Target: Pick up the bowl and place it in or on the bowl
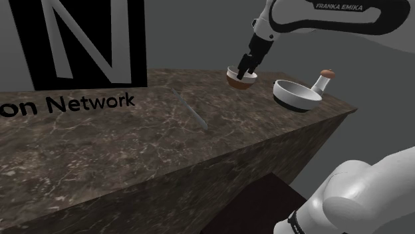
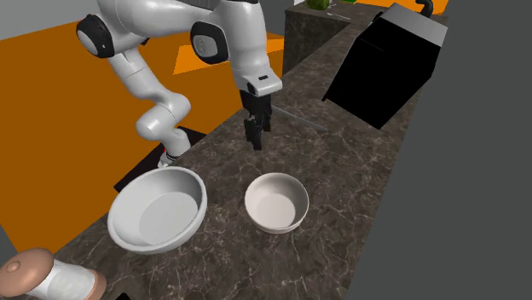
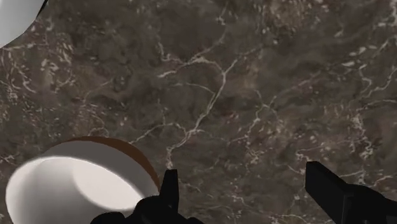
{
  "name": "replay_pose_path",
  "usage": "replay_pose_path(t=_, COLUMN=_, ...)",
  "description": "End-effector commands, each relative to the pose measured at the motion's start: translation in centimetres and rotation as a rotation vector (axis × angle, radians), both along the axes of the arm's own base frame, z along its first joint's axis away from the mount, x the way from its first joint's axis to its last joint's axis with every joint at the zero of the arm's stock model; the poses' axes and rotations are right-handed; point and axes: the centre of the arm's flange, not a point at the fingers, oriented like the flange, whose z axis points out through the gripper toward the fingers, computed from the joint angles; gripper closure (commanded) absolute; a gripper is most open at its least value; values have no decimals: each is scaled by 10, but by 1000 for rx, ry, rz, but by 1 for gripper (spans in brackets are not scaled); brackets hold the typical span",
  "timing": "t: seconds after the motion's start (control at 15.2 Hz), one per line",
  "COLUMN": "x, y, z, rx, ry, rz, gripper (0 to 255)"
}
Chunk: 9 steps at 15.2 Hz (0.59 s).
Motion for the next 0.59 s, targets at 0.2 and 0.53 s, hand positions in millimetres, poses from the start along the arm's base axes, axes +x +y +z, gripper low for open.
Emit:
replay_pose_path(t=0.2, x=52, y=-39, z=-13, rx=-12, ry=8, rz=7, gripper=0)
replay_pose_path(t=0.53, x=93, y=-69, z=-26, rx=-20, ry=15, rz=12, gripper=0)
